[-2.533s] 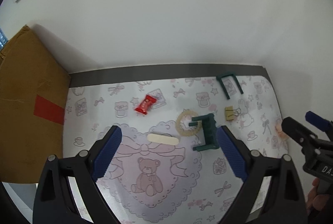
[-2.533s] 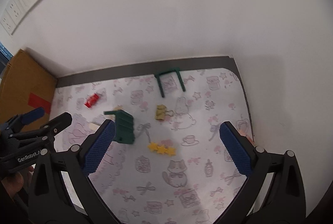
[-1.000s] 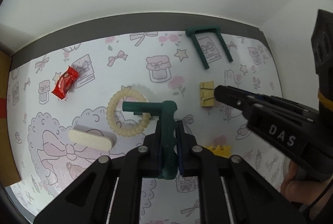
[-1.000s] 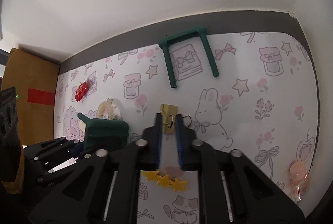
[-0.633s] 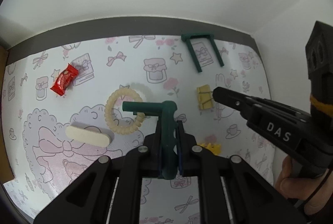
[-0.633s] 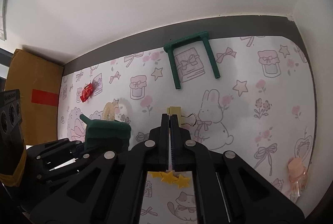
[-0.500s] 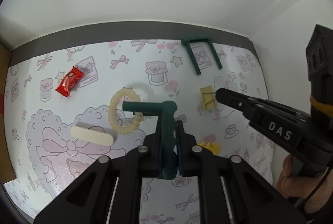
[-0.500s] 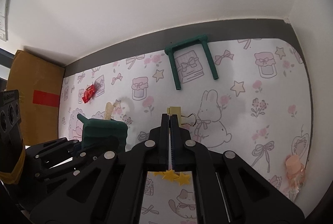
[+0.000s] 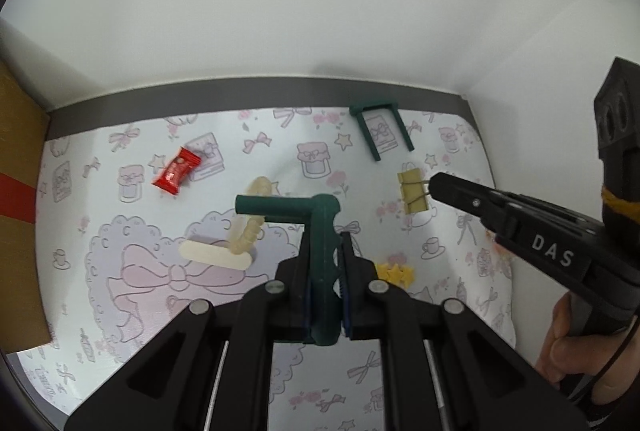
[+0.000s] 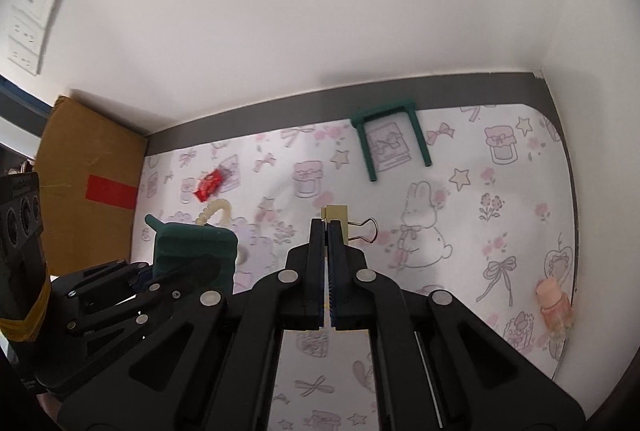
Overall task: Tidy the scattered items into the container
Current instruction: 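Grasp the green plastic stool with the left tool while the right tool grasps the yellow binder clip, then carry the green stool and binder clip with both tools over the box, then open both tools to drop the stool and binder clip into the box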
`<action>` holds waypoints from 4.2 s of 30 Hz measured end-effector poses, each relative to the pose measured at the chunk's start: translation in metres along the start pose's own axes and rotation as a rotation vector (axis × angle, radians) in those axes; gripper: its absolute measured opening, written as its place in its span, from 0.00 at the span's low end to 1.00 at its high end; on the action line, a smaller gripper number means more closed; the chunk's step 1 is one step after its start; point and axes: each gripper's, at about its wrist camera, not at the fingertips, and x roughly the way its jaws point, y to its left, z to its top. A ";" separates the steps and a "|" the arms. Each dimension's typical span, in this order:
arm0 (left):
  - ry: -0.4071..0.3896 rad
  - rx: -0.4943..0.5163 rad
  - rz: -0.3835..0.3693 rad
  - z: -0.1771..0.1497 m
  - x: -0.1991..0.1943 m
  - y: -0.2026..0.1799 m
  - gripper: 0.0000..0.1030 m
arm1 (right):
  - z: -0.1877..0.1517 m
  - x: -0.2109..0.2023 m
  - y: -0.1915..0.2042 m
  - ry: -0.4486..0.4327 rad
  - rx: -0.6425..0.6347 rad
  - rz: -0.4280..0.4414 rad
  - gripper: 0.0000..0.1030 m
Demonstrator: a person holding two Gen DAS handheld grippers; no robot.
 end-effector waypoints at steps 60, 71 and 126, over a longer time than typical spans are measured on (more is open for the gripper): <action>-0.417 -0.199 0.002 -0.034 -0.239 0.215 0.11 | 0.002 -0.058 0.346 -0.130 -0.493 0.070 0.01; -0.475 -0.291 0.027 -0.045 -0.264 0.272 0.10 | 0.004 -0.052 0.405 -0.138 -0.588 0.085 0.01; -0.414 -0.455 0.129 -0.075 -0.272 0.386 0.75 | -0.010 -0.008 0.468 -0.120 -0.611 0.094 0.83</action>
